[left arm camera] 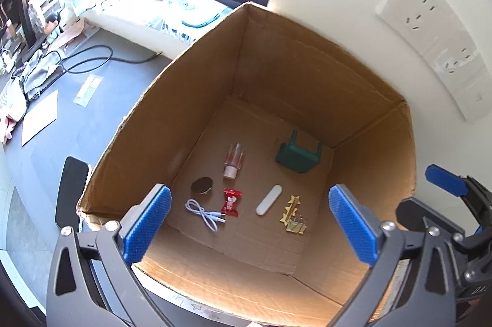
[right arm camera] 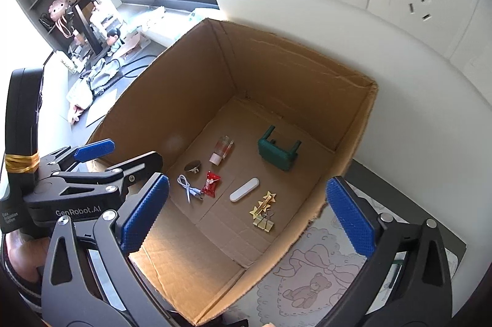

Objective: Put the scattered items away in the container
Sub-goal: 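Move the right gripper back to the mat and grasp the purple-pink tube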

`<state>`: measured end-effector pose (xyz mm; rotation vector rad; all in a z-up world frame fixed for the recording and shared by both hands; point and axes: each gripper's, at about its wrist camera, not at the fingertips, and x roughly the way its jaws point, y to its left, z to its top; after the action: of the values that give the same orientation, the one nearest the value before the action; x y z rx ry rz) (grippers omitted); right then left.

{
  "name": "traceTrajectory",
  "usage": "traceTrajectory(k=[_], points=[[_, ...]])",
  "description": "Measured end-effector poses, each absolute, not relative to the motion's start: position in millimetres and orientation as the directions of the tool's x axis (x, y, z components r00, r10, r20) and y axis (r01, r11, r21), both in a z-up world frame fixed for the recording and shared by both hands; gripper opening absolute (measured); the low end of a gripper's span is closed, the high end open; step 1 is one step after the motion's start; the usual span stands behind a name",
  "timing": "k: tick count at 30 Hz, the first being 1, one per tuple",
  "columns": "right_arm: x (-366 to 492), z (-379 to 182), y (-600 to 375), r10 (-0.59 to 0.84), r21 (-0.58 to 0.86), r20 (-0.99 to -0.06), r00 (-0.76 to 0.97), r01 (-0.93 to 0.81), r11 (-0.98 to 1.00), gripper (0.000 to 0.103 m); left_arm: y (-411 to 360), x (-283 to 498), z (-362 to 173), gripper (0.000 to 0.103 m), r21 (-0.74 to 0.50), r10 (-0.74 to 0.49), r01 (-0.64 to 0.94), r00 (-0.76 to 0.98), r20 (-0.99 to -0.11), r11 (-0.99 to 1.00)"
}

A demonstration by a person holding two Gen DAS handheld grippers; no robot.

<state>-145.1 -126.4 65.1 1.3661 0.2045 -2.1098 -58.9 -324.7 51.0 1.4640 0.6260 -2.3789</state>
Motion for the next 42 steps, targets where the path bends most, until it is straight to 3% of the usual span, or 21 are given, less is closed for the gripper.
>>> traceTrajectory(k=[14,26,42], points=[[-140,81,-58,-0.362,0.173,-0.862,-0.356,0.464,-0.869,0.103,-262,-82,75,0.103,-0.210,0.036,0.316,-0.477,-0.878,-0.925],[-119,99,54,-0.255,0.133,-0.857,-0.448,0.285,-0.949,0.103,-134,-115,96,0.103,-0.212,0.159,0.055,-0.485,-0.860,-0.976],[-53,65,182,-0.139,0.146,-0.892,-0.431,0.018,-0.989,0.103,-6,-107,46,0.103,-0.182,0.230,-0.167,-0.335,-0.914,-0.969]])
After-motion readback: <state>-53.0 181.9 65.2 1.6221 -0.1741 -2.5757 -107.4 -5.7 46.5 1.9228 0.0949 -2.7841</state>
